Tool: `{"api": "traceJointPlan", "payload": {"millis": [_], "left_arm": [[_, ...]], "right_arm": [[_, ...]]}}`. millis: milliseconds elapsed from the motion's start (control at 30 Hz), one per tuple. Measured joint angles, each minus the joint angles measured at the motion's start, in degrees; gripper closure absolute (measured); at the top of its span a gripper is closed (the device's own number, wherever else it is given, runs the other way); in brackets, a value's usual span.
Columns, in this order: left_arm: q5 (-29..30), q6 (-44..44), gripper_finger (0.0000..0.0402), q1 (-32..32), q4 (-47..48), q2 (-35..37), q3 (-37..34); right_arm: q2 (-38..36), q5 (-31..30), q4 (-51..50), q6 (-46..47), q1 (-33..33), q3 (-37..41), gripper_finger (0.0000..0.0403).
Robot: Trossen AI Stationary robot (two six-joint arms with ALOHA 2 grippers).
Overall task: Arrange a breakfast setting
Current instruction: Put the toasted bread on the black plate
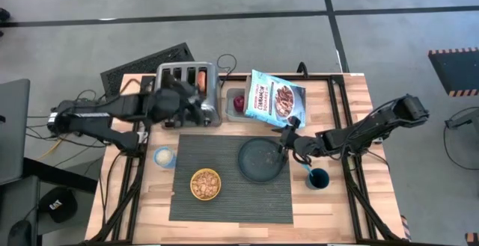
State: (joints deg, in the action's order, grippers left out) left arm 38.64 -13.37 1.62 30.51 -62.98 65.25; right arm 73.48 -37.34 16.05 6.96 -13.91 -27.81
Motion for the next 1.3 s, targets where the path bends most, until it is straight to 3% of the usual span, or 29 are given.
{"api": "traceJointPlan", "payload": {"millis": [133, 467, 600, 1067, 1300], "left_arm": [[-3.28, -2.67, 0.0216, 8.99, 2.97, 0.00, 0.99], [-27.04, -9.00, 0.0216, 31.03, 5.68, -6.19, 1.05], [-32.31, -9.42, 0.0216, 35.80, 6.87, -11.19, 0.97], [-33.22, -7.23, 0.0220, 36.80, 3.17, -15.89, 1.08], [-30.85, -6.15, 0.0277, 36.31, 3.09, -15.93, 1.01]], "right_arm": [[0.02, 0.00, 0.03, -0.08, 0.00, 0.02, 0.0175], [0.02, 0.00, -0.73, -0.08, 0.00, 0.02, 0.0175], [0.02, 0.00, -0.92, 0.07, 0.00, 0.02, 0.0175], [0.02, 0.00, -2.31, 0.09, 0.17, 0.02, 0.0175], [0.02, 0.00, -2.30, 0.09, 0.17, 0.02, 0.0175]]}}
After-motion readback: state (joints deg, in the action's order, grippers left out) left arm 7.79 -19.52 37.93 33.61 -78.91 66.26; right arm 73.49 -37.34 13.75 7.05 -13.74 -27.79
